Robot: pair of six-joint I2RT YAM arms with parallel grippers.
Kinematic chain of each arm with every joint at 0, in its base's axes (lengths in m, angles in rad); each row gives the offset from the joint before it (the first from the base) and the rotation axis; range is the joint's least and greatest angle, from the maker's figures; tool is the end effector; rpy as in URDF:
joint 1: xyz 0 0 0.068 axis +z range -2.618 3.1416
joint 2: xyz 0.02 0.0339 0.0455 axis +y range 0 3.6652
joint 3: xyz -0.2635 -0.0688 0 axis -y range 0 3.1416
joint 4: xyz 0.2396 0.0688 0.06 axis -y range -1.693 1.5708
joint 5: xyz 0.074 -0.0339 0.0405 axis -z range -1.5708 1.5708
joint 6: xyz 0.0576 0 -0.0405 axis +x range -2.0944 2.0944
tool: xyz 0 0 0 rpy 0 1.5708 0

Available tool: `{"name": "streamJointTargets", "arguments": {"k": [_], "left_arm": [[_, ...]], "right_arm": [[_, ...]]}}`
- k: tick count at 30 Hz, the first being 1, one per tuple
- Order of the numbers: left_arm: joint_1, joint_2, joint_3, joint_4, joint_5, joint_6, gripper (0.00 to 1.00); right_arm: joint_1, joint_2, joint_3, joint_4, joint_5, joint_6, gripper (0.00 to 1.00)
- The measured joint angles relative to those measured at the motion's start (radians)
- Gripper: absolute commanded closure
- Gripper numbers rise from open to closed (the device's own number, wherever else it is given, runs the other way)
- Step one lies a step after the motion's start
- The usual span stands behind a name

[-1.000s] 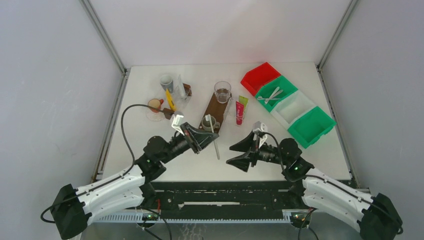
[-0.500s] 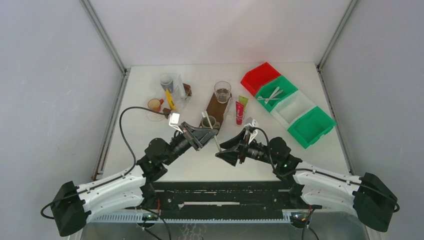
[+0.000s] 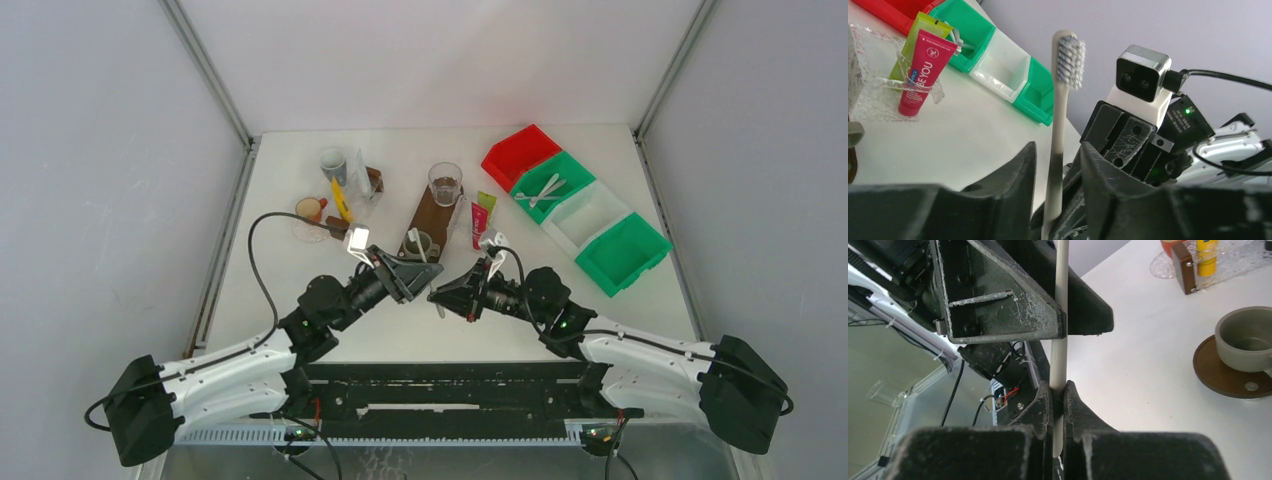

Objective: Prepare toiletry sets of a toothbrush and toothpaste on the tray
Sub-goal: Pick up the toothbrush from the storage box.

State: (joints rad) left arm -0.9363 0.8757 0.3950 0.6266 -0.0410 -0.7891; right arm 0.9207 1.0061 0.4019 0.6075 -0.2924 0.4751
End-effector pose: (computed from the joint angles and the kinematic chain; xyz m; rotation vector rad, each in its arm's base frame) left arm 0.1332 -0.1771 0.2774 0.0787 1.5775 -1.3675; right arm 0.1317 0.2006 0.2498 -0.6246 1.6127 1.2961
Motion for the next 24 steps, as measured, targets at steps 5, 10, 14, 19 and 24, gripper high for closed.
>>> {"name": "streamJointTargets", "arguments": {"k": [5, 10, 14, 19, 24], "left_arm": [[0.008, -0.021, 0.000, -0.001, 0.045, 0.003, 0.36], [0.077, -0.055, 0.000, 0.014, 0.187, 0.002, 0.36], [0.130, -0.070, 0.000, 0.040, 0.316, -0.002, 0.47], [0.169, -0.082, 0.000, 0.048, 0.452, -0.008, 0.56], [0.181, -0.085, 0.005, 0.011, 0.531, -0.001, 0.72]], "right_arm": [[0.005, -0.026, 0.000, -0.016, -0.046, -0.007, 1.00], [0.005, -0.047, 0.000, 0.005, -0.129, -0.014, 1.00], [0.004, -0.047, 0.000, 0.011, -0.176, -0.016, 1.00], [0.002, -0.054, 0.000, 0.011, -0.210, -0.021, 1.00], [-0.006, -0.080, 0.000, 0.009, -0.230, -0.028, 1.00]]}}
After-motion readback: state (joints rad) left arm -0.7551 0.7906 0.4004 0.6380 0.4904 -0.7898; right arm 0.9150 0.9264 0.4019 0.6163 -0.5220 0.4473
